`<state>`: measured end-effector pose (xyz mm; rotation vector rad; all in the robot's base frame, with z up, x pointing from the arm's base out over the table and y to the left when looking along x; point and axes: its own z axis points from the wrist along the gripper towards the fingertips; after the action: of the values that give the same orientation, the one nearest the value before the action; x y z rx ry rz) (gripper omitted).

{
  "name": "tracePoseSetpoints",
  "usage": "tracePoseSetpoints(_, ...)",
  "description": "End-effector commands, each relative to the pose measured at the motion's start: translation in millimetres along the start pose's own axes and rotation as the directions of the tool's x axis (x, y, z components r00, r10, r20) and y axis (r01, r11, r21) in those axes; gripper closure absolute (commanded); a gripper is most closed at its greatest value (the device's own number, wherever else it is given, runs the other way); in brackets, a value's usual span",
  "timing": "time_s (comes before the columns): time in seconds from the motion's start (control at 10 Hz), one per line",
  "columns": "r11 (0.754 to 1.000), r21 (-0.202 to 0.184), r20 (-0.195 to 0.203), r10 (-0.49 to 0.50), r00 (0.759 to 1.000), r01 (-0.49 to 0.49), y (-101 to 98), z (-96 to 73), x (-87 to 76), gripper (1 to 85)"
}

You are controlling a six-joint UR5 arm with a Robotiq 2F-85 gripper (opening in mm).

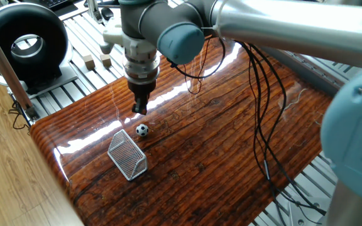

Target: Push the soccer ball into the goal

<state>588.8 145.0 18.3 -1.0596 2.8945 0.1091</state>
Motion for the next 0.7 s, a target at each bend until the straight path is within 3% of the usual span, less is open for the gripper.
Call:
tracePoseSetpoints(0.0, 0.995, -0.098, -0.021, -0.005, 1.0, 0.003, 12.7, 1.2, 5.4, 84.7)
tracePoseSetpoints(0.2, 0.993, -0.114, -0.055, -0.013, 0.998, 0.007, 10.9, -0.1, 15.7, 84.7)
tracePoseSetpoints(0.6, 0.992, -0.129, -0.047, -0.009, 0.999, 0.003, 12.3, 6.8, 12.6, 84.7)
